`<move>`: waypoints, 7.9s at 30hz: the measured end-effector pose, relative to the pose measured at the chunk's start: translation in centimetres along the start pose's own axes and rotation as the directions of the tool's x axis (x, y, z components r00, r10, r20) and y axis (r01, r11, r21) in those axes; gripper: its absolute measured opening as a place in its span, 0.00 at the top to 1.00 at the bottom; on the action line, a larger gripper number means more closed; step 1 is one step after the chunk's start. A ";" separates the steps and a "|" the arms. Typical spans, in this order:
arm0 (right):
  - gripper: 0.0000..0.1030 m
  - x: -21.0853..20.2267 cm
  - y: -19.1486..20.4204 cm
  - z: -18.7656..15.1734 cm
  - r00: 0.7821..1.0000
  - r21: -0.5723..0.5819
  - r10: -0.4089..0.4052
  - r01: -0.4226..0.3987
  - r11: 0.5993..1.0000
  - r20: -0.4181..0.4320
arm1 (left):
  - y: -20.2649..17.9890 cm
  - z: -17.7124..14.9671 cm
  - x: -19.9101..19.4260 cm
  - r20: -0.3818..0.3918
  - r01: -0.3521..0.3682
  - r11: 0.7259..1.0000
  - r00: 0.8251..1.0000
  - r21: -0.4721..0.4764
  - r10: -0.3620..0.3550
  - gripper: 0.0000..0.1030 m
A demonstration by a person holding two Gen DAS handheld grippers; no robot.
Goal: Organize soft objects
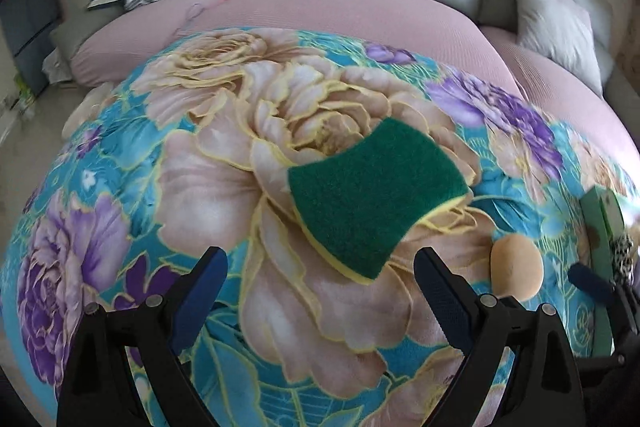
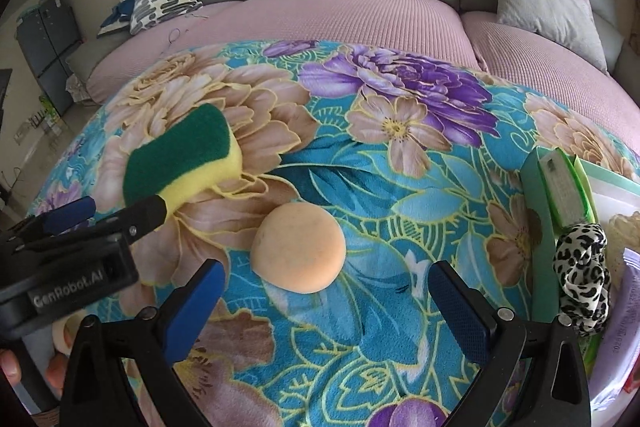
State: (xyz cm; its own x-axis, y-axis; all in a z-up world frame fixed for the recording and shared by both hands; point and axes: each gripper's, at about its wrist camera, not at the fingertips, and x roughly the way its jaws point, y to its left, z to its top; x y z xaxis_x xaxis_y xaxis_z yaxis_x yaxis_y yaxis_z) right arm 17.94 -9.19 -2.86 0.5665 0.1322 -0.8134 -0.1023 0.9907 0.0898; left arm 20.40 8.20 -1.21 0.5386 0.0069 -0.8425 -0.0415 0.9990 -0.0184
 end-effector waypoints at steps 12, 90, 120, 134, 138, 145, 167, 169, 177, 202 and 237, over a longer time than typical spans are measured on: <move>0.14 1.2 0.5 -0.1 0.999 -0.012 -0.048 0.048 0.999 -0.024 | -0.7 0.8 2.1 -0.025 0.024 0.998 0.999 0.066 -0.022 0.08; 0.49 -14.8 -24.0 -7.6 0.936 0.487 -0.351 0.317 0.814 -0.023 | -27.2 -3.0 -9.9 0.047 0.293 0.875 0.941 0.387 -0.336 0.46; 0.17 -15.0 -24.4 -7.7 0.928 0.483 -0.371 0.341 0.806 -0.036 | -23.1 -3.0 -8.3 0.055 0.221 0.938 0.968 0.268 -0.244 0.11; 0.16 -15.8 -21.4 -10.4 0.930 0.409 -0.363 0.356 0.840 -0.064 | -16.9 -7.8 -8.7 0.019 0.172 0.963 0.984 0.206 -0.179 0.11; 0.16 -16.0 -20.0 -11.7 0.931 0.385 -0.354 0.358 0.851 -0.084 | -16.0 -9.0 -9.7 0.021 0.151 0.959 0.987 0.238 -0.161 0.11; 0.16 -16.4 -16.8 -13.5 0.943 0.341 -0.320 0.330 0.880 -0.088 | -14.9 -11.6 -10.7 0.015 0.094 0.950 0.995 0.297 -0.103 0.11; 0.16 -14.5 -11.2 -17.4 0.959 0.269 -0.266 0.283 0.921 -0.098 | -12.2 -16.0 -12.9 0.111 -0.042 0.960 0.994 0.278 0.011 0.11; 0.16 -14.3 -11.2 -17.4 0.957 0.268 -0.271 0.289 0.919 -0.102 | -12.3 -16.0 -12.9 0.112 -0.044 0.958 0.994 0.284 0.013 0.11; 0.16 -14.8 -11.6 -17.7 0.962 0.298 -0.264 0.274 0.914 -0.074 | -11.7 -16.1 -12.2 0.052 -0.024 0.967 0.999 0.255 0.011 0.11; 0.16 -15.8 -9.4 -17.1 0.935 0.186 -0.353 0.349 0.919 -0.007 | -11.8 -16.3 -11.3 0.003 -0.048 0.968 0.999 0.247 0.049 0.11; 0.16 -15.8 -9.4 -17.1 0.933 0.181 -0.360 0.354 0.918 0.000 | -11.8 -16.4 -11.9 0.035 -0.074 0.965 0.997 0.251 0.067 0.11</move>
State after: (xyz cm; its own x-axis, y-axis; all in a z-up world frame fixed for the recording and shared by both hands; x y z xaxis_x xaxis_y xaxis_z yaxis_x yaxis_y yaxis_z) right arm -4.07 -21.13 -0.70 0.5656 -0.2331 -0.7911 0.2543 0.9618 -0.1016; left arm 0.69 -4.37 0.17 0.5637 0.0758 -0.8225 0.1316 0.9748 0.1801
